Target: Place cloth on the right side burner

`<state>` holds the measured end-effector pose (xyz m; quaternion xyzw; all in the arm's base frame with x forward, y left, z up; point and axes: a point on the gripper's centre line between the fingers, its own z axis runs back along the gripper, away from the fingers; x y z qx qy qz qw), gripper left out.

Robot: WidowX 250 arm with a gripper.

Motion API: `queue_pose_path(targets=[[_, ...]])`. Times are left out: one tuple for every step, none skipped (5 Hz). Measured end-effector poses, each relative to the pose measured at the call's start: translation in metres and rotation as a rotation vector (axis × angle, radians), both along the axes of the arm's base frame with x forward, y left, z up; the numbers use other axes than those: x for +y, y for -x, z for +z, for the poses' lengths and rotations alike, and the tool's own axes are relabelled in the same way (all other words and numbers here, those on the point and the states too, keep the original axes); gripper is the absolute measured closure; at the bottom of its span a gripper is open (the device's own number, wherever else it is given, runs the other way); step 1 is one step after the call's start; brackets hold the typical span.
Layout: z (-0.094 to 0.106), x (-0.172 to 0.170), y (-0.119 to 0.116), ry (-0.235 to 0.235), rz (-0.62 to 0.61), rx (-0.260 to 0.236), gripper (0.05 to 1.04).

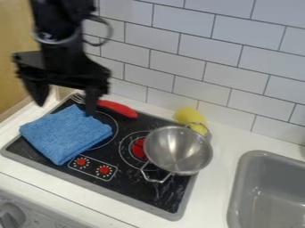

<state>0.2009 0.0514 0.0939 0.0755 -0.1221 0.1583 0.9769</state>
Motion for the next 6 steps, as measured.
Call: queue_pose_path(targets=[[-0.012, 0.021, 0.004, 0.03, 0.089, 0.031, 0.084], [-0.028, 0.033, 0.008, 0.067, 0.145, 0.076, 0.084], [-0.037, 0.045, 0.0, 0.098, 0.191, 0.081, 0.084], [-0.045, 0.049, -0.009, 0.135, 0.218, 0.084, 0.084], [-0.049, 0.053, -0.025, 0.162, 0.223, 0.079, 0.084], [-0.052, 0.059, -0.038, 0.159, 0.226, 0.081, 0.084]])
